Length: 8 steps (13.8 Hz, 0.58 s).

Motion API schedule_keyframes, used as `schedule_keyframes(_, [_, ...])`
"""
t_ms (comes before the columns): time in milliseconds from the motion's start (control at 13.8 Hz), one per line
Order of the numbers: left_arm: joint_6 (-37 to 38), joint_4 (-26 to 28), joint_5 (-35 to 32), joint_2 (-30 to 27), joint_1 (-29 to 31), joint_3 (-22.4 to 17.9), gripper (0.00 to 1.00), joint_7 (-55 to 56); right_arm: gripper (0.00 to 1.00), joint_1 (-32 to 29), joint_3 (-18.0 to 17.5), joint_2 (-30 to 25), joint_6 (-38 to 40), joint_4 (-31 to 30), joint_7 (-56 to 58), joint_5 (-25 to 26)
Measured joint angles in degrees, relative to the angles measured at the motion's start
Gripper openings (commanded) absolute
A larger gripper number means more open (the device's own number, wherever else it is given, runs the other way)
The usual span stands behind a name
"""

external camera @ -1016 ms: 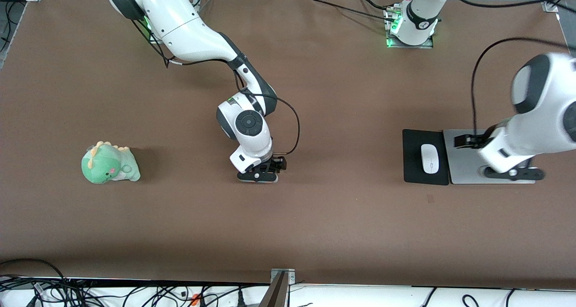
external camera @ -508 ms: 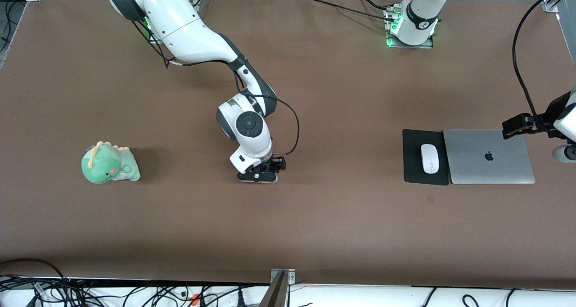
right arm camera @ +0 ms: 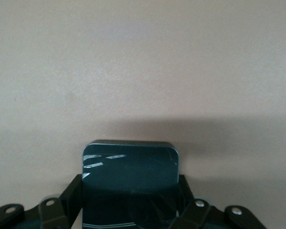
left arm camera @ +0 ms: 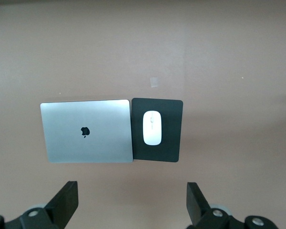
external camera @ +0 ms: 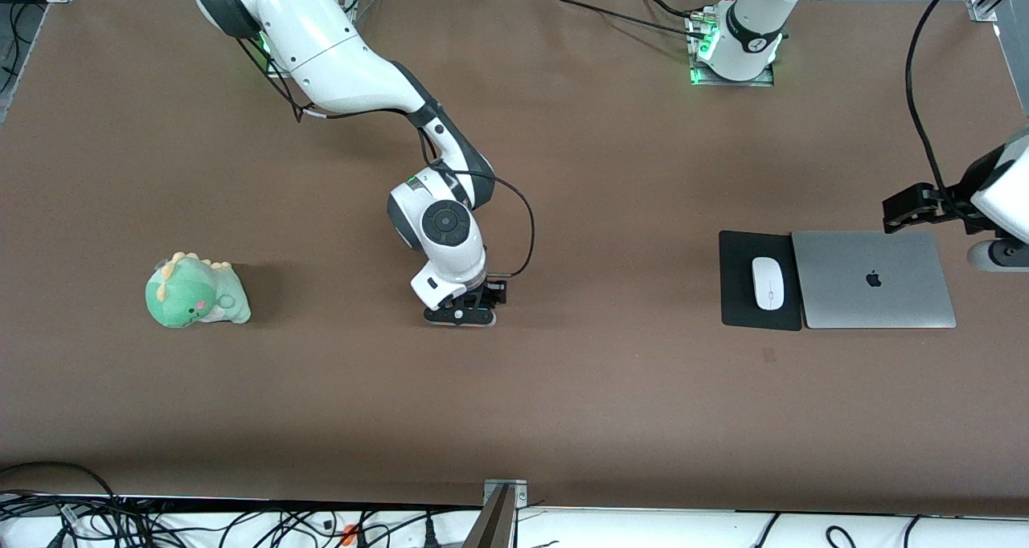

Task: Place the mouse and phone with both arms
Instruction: 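Raise the left gripper away while the right gripper carries the phone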

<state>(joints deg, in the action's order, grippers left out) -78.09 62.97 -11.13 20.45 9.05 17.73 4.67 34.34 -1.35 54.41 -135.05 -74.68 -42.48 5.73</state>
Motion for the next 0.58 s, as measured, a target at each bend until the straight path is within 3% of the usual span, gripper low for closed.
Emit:
schedule_keyframes(290, [0.0, 2.19, 1.75, -1.77, -1.2, -2.83, 1.0, -0.68, 0.63, -4.77, 0.17, -2.13, 8.14, 1.7, 8.87, -0.14])
schedule_keyframes(581, [-8.13, 14.27, 6.55, -9.84, -8.39, -15.74, 1.0, -4.18, 0.63, -10.67, 0.28, -8.86, 17.86, -0.53, 18.01, -0.76])
